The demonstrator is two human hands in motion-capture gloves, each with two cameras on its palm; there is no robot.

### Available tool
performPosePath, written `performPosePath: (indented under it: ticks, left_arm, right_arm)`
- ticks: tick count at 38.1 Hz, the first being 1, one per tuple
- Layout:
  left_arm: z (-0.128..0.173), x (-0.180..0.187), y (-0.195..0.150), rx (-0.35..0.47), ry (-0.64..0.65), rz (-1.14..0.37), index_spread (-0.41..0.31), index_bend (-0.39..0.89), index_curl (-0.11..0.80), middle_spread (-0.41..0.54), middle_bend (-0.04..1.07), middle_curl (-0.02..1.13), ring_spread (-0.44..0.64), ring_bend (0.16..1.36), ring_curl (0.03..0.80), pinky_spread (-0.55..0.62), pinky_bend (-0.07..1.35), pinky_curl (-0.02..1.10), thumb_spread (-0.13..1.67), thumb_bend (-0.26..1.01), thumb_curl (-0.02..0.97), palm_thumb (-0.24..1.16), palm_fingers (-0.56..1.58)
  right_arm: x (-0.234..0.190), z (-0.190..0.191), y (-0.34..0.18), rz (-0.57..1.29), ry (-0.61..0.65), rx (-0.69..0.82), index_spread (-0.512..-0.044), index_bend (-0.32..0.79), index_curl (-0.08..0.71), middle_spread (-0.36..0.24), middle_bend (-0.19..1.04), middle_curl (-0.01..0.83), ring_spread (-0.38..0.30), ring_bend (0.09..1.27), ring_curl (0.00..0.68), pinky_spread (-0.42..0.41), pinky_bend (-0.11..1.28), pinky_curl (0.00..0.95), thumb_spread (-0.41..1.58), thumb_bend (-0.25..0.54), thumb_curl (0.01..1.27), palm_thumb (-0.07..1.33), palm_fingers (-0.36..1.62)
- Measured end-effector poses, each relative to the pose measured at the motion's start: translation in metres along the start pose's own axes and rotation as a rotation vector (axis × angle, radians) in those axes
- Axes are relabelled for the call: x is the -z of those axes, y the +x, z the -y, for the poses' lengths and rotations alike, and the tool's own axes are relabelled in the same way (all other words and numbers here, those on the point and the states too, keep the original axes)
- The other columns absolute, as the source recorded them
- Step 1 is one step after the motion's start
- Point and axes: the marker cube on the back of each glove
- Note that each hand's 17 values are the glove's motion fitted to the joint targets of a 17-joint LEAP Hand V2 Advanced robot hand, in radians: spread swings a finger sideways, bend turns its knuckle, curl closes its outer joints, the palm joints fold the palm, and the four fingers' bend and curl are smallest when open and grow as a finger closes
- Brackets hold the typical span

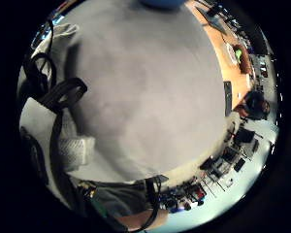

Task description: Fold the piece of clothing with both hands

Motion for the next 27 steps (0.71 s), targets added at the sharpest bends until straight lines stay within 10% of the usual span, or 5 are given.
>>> performPosePath:
  ticks: [7, 16, 27]
  left_arm:
    - [0.000, 0.043, -0.039, 0.067, 0.230, -0.073, -0.103, 0.19, 0.431, 0.040, 0.13, 0.25, 0.04, 0.52, 0.354, 0.08, 0.32, 0.36, 1.27, -0.01, 0.222, 0.13, 0.46]
    - [-0.003, 0.054, -0.102, 0.125, 0.282, -0.470, -0.067, 0.13, 0.398, 0.067, 0.11, 0.24, 0.03, 0.58, 0.369, 0.06, 0.40, 0.38, 1.35, -0.01, 0.202, 0.12, 0.42]
    - [0.006, 0.045, -0.143, 0.144, 0.311, -0.500, -0.042, 0.14, 0.369, 0.092, 0.13, 0.23, 0.03, 0.62, 0.373, 0.03, 0.46, 0.39, 1.38, -0.01, 0.182, 0.09, 0.42]
  right_arm:
    - [0.022, -0.032, -0.130, 0.178, 0.106, 0.211, -0.195, 0.13, 0.296, -0.133, 0.40, 0.520, -0.224, 0.72, 0.497, -0.264, 0.78, 0.472, 0.89, 0.092, 0.44, 1.00, 1.25]
    - [-0.084, -0.138, -0.329, 0.262, -0.118, 0.467, -0.190, 0.14, 0.320, -0.138, 0.41, 0.535, -0.224, 0.74, 0.507, -0.257, 0.81, 0.493, 0.66, 0.025, 0.53, 1.03, 1.25]
    - [-0.110, -0.177, -0.375, 0.560, -0.305, 0.517, -0.167, 0.05, 0.276, -0.085, 0.34, 0.515, -0.196, 0.73, 0.495, -0.252, 0.82, 0.482, 0.82, -0.018, 0.55, 0.97, 1.11]
